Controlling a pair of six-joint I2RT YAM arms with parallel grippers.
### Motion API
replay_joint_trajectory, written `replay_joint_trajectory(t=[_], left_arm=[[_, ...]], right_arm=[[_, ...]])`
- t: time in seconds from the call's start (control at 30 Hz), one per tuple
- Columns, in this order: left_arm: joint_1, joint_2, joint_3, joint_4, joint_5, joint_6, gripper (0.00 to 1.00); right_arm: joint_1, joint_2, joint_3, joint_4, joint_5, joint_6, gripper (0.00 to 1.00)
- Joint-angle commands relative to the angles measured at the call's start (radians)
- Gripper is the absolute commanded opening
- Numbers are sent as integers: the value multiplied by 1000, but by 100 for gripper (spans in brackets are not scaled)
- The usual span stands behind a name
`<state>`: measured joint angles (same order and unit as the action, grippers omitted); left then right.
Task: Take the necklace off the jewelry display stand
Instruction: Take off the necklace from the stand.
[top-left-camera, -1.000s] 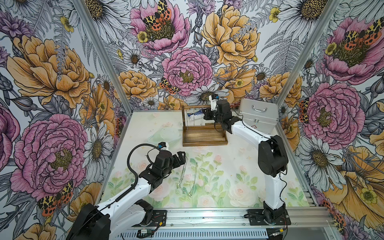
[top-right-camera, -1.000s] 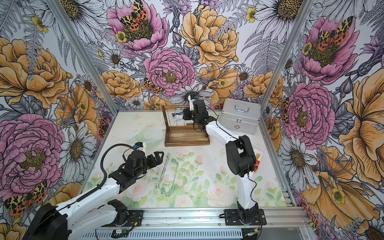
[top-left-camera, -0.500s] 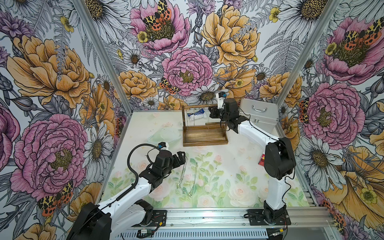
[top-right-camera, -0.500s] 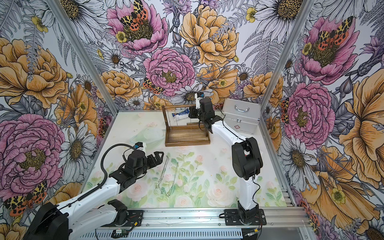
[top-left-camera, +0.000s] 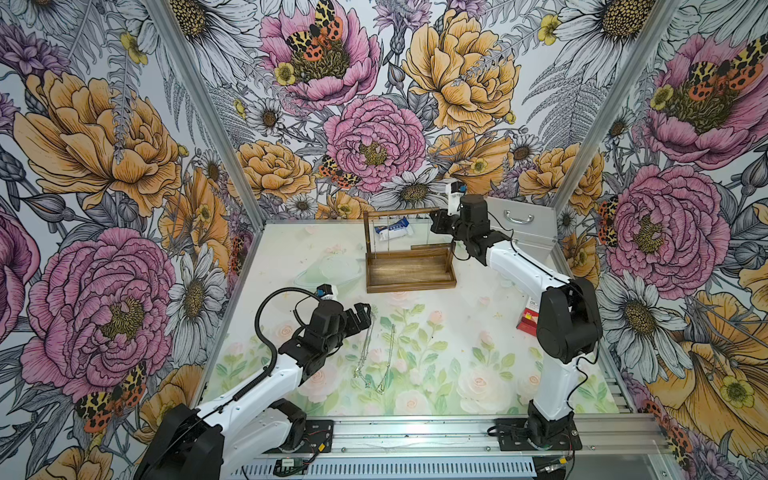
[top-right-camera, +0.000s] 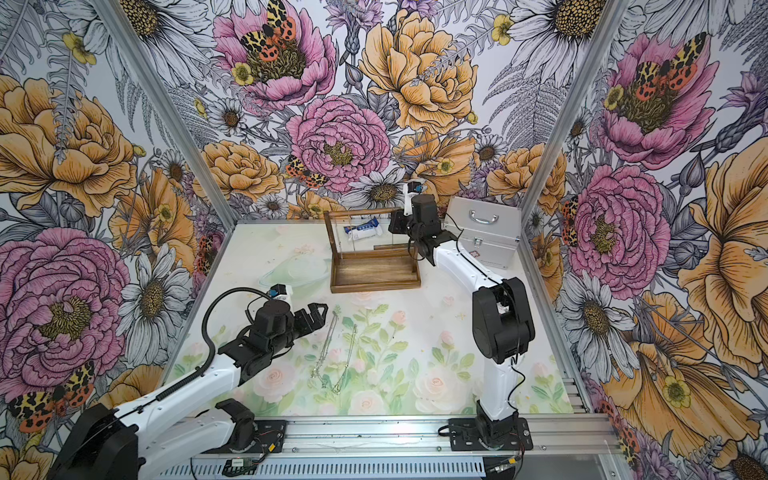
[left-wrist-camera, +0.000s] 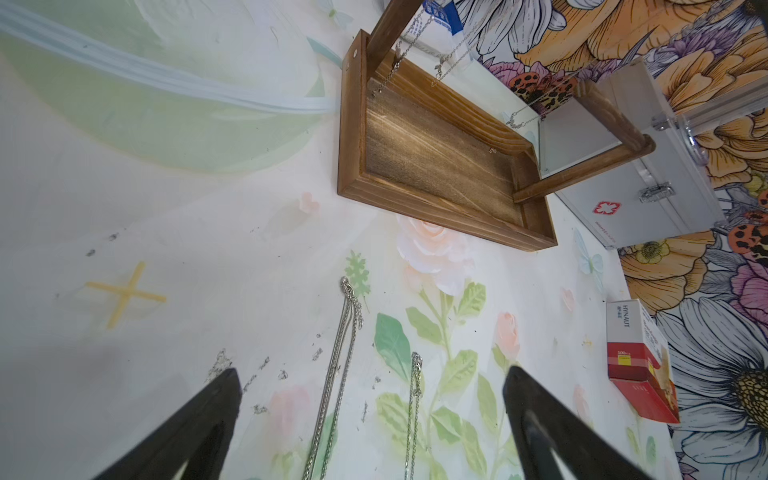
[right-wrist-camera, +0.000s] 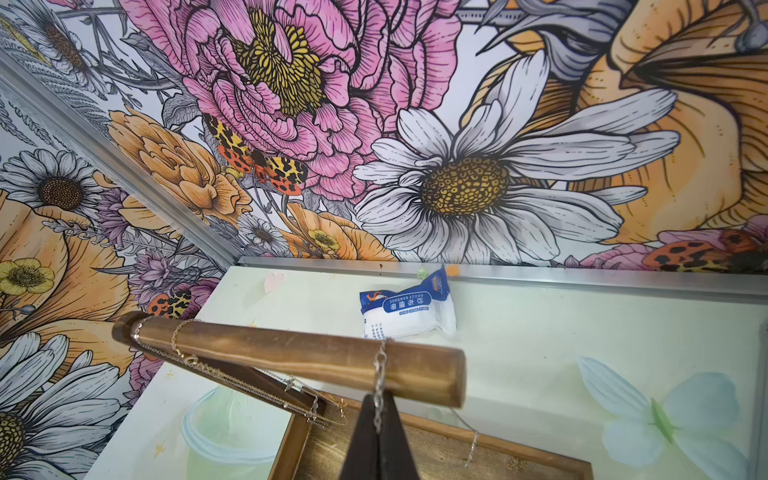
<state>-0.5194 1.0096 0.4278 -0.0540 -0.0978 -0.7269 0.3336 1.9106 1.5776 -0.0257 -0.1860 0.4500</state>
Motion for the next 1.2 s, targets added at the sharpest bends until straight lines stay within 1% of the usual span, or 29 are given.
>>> replay_joint_trajectory(t=[0.0, 0.43, 0.73, 1.07, 1.17], left_arm=[[10, 5, -1, 27, 17, -2, 99], [15, 9, -1, 30, 19, -5, 99], [20, 10, -4, 32, 25, -7, 99], [26, -1, -9, 33, 31, -9, 99], [25, -13, -12, 30, 32, -8, 99]], right_arm=[[-17, -52, -15, 14, 24, -17, 0], [-68, -146, -70, 13, 62, -27, 0], [-100, -223, -114, 4, 63, -36, 0], [-104, -394, -158, -47, 48, -53, 0], [-104, -444, -158, -82, 21, -50, 0]])
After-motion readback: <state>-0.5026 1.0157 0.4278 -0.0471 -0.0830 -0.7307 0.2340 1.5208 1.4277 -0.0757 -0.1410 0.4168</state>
